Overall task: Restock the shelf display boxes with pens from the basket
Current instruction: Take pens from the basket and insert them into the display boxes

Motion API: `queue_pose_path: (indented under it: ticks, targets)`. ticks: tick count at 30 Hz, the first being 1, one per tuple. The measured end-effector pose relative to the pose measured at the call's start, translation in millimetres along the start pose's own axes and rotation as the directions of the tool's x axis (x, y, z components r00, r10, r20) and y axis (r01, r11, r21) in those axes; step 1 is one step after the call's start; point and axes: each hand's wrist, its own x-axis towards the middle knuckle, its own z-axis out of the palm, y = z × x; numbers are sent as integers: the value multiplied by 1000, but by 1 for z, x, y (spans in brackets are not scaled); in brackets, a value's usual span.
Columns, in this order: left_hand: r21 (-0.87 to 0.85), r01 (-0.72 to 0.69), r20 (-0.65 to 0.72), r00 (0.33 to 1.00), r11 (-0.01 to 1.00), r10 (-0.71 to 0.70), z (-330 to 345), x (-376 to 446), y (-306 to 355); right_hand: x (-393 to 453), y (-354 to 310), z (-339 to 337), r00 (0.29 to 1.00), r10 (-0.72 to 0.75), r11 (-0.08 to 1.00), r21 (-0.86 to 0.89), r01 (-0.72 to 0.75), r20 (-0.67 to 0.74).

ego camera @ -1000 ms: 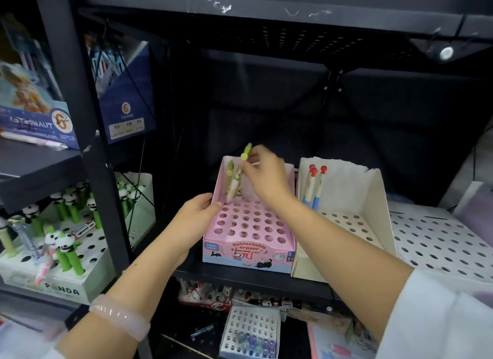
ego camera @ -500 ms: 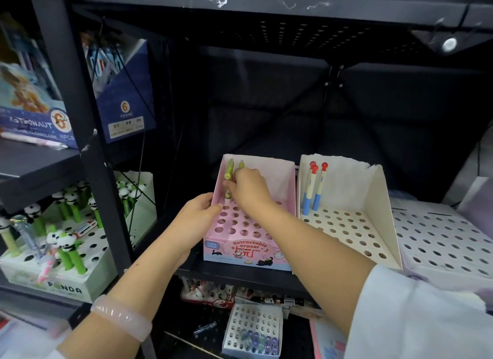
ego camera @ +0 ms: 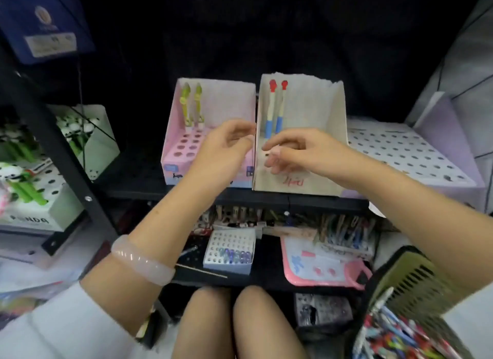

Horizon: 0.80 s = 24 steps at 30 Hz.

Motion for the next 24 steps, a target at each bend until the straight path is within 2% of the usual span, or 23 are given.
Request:
queue_pose_path:
  ticks: [2,4,8,10,12,14,15,16,18,21,24]
  targets:
    - [-40,44,117,992,998,-39,31,-19,-7,-35,32,-8,995,73,997,35,-76,66]
    - [-58,123,250,963,991,-105,62,-42,-21,-70,69,-11,972,170,985,-7,-171,164]
    - [12,242,438,871,970,-223,125,-90,-55,-132,137,-11,852,358,933,-171,-316,382]
    - [56,262,506,824,963,-253,147,-106,-66,-155,157,-10,871,341,940,-127,-317,353]
    - [79,250,547,798,965,-252,170,-120,-70,-179,171,-14,920,331,927,109,-358,210]
    - [84,203,553,805,976,-215,188,-127,-71,-200,190,-19,915,377,874,272,-403,145]
    - [88,171,556,809,981,-190,197,-130,-70,-209,201,-18,898,404,864,248,-437,177]
    - [95,138,568,806,986,-168,204,-131,-69,-217,213,-16,873,429,868,164,-469,231]
    - [144,75,618,772,987,-149,218,-134,-70,-229,239,-7,829,468,882,-116,-456,305]
    - [287,-85,725,671,954,-158,239,-139,-79,-245,278,22,758,494,816,-527,-237,425]
    - [384,-235,779,602,893,-176,252,-145,-84,-263,301,52,717,503,702,-712,-13,483]
